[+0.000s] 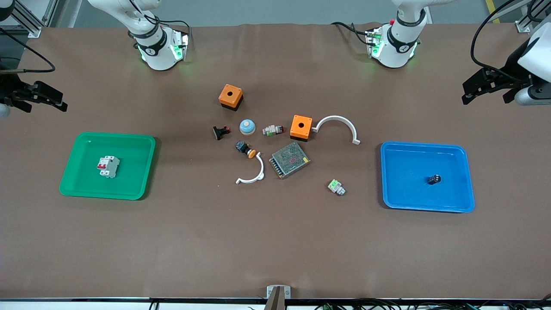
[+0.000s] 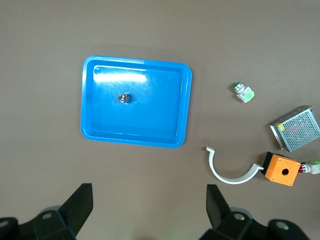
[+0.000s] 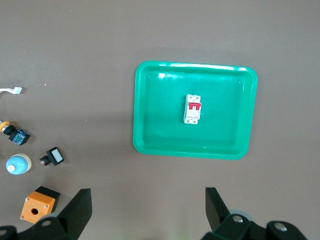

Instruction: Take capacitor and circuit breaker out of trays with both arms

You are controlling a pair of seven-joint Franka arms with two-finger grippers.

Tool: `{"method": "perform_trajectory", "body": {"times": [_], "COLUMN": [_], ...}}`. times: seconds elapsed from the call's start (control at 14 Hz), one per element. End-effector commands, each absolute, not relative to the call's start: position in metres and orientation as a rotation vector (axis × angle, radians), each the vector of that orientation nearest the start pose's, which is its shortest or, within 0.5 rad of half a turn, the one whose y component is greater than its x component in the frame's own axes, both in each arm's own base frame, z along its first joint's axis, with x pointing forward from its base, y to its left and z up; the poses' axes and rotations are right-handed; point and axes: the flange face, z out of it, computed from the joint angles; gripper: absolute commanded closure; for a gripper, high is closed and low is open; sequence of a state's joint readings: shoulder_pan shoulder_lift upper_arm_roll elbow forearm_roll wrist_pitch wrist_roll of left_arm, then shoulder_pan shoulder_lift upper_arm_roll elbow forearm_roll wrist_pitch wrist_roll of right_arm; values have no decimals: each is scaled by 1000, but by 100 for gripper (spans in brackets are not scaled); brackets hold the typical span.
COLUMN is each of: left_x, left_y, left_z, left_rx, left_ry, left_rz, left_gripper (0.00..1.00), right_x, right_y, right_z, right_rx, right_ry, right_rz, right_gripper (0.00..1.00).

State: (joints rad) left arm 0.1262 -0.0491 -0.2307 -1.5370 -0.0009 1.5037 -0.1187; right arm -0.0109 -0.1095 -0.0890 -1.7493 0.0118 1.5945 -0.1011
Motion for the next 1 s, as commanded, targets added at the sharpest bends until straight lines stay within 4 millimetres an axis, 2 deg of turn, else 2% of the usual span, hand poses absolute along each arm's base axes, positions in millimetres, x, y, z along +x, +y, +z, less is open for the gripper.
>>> {"method": "perform_trajectory", "body": {"times": [0.0,0.14,0.29,0.36,0.5,0.64,0.71,0.86,0.93], "left_x": [531,541,565,578,595,602,604,608,610], "left_y": [-55,-46,-22,-15,14,18,19,53,52], "left_z": [663,654,618,590,545,494,460,394,368], "left_rx": [-3129,-3128,-3093,-3085,-3085,-3078,-3070,-3087,-3099], "left_ry": [-27,-32,-72,-92,-163,-171,-180,-256,-248], "left_rz": [-17,3,82,134,168,93,73,-1,-28], "left_gripper": [0,0,0,0,0,0,0,0,0], "right_x": [508,508,508,509,509,515,520,534,548], "right_y": [-51,-51,-51,-51,-52,-55,-59,-62,-63], "right_z": [603,603,603,603,608,616,612,592,568], "right_rx": [-3105,-3105,-3104,-3106,-3106,-3107,-3107,-3112,-3113], "right_ry": [-7,-7,-10,-8,-8,20,28,34,37], "right_rz": [55,57,60,62,69,55,69,113,161], "right_gripper": [0,0,0,0,0,0,0,0,0]}}
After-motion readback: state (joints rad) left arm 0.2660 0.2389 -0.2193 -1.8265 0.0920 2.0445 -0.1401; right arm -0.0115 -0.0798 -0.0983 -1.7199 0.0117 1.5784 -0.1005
